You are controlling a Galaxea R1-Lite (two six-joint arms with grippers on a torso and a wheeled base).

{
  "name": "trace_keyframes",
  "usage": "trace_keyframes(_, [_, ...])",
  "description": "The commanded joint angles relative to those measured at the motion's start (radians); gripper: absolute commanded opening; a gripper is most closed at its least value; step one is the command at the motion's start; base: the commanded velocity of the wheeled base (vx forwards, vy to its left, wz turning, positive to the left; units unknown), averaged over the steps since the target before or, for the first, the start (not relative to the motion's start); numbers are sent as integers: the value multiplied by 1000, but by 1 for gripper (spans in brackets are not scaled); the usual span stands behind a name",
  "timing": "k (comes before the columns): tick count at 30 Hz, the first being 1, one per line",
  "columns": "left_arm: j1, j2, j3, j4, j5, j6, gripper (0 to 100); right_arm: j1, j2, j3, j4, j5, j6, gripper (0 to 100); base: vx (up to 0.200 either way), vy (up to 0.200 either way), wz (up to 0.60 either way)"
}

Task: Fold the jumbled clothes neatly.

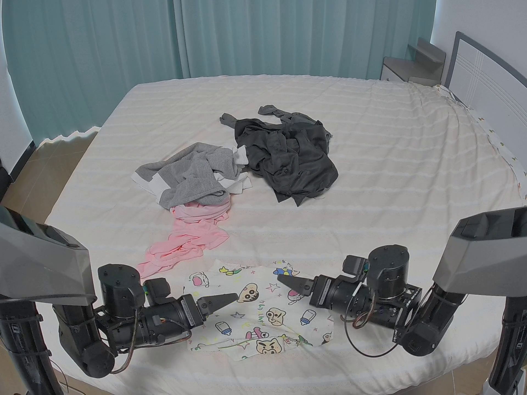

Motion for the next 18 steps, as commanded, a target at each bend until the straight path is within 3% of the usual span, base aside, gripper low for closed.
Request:
trace_keyframes(1, [-44,102,-21,-7,21,2,100,65,85,-33,-5,-1,8,100,0,0,0])
trace_keyframes(6, [-52,203,-44,-7,110,56,100,70,168,-92,18,-1,7,100,0,0,0])
trace_keyframes(10, [-64,209,-35,-7,110,56,100,64,188,-113,24,-8,7,100,0,0,0])
trace_keyframes(15, [-76,226,-33,-7,114,62,100,25,232,-185,26,-85,2,100,0,0,0])
trace_keyframes(18, [-78,226,-22,-7,113,68,100,19,241,-191,27,-86,2,100,0,0,0])
